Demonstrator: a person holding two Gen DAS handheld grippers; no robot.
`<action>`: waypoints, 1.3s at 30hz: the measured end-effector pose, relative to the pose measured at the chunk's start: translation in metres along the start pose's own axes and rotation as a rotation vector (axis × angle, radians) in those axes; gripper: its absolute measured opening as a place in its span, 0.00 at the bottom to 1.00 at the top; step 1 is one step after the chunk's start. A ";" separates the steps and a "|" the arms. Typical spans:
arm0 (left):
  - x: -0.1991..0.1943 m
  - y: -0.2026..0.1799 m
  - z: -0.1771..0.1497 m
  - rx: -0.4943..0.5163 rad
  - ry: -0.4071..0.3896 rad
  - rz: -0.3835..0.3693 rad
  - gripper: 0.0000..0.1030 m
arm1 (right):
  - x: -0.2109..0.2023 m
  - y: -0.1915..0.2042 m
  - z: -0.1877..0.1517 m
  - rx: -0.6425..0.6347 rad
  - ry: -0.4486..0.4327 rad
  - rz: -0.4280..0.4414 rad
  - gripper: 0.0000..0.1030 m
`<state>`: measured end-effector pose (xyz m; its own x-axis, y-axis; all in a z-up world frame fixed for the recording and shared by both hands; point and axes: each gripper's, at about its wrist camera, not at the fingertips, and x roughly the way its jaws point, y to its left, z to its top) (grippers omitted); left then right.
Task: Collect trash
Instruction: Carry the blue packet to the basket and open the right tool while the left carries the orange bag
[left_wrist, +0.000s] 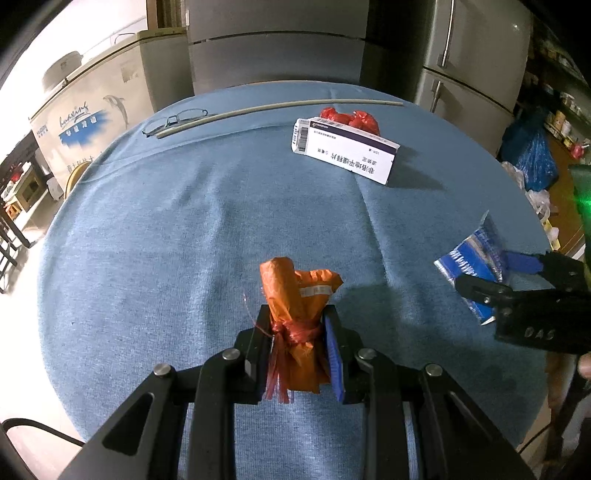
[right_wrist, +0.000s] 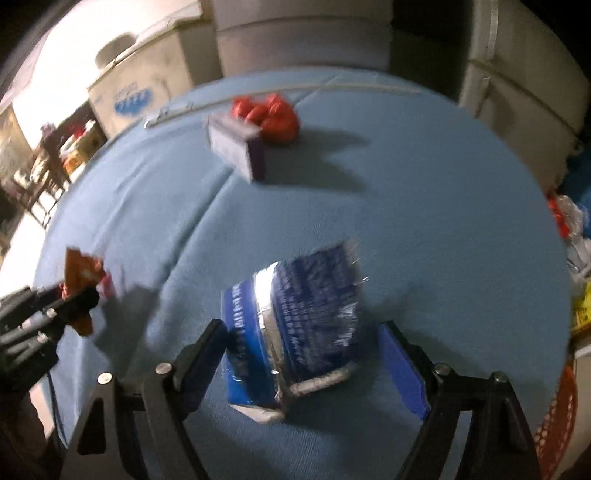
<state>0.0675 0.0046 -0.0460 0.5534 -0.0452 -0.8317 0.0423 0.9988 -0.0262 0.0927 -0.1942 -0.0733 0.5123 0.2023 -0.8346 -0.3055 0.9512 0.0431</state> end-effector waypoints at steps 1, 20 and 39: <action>0.001 0.000 0.000 0.001 0.002 0.001 0.27 | 0.001 0.002 0.000 -0.007 0.000 -0.010 0.83; -0.003 -0.010 0.001 0.029 -0.014 -0.013 0.27 | -0.044 -0.021 -0.023 0.231 -0.134 0.081 0.75; -0.018 -0.047 0.004 0.117 -0.043 -0.024 0.27 | -0.080 -0.048 -0.054 0.350 -0.200 0.094 0.75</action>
<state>0.0586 -0.0420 -0.0279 0.5859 -0.0726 -0.8071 0.1514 0.9883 0.0209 0.0227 -0.2683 -0.0380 0.6517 0.3006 -0.6964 -0.0844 0.9411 0.3273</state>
